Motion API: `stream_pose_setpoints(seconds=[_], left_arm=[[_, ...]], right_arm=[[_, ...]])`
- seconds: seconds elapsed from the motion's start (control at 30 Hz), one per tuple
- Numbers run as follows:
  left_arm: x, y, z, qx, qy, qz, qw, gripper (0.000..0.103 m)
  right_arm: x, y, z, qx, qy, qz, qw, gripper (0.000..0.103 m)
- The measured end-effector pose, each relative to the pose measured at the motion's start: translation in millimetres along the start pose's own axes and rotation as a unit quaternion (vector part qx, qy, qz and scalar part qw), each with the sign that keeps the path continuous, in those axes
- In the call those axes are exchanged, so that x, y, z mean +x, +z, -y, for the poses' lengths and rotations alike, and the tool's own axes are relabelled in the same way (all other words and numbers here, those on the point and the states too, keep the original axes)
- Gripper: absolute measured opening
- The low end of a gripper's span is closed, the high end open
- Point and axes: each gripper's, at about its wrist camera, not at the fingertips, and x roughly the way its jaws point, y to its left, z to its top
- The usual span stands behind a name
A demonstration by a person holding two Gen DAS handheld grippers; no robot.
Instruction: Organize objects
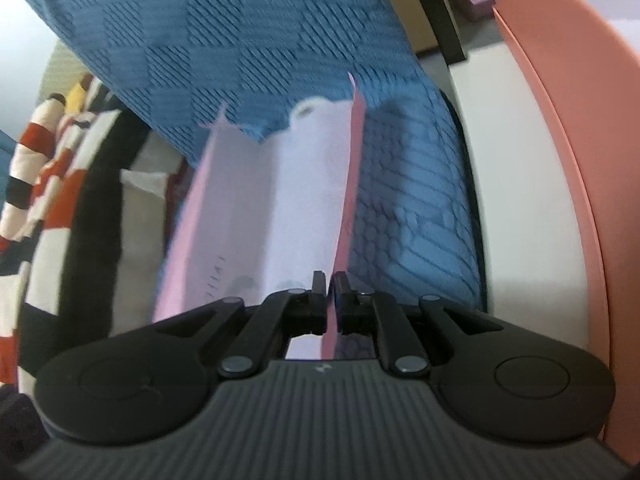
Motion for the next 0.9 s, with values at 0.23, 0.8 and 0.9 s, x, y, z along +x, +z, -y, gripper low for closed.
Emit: stream_pose_setpoints(seconds=[0.23, 0.8, 0.9], left_arm=[[-13.1, -0.1, -38.8, -0.095, -0.013, -0.001, 0.9954, 0.006], [-22.9, 9.6, -77.4, -0.166, -0.009, -0.012, 0.9859, 0.007], [-30.7, 11.1, -77.8, -0.162, -0.005, 0.000, 0.9868, 0.007]], right_arm=[[-2.1, -0.1, -15.1, -0.021, 0.023, 0.020, 0.999, 0.010], [55.0, -17.7, -43.0, -0.102, -0.030, -0.056, 0.993, 0.003], [55.7, -19.2, -41.1, -0.098, -0.028, -0.053, 0.993, 0.002]])
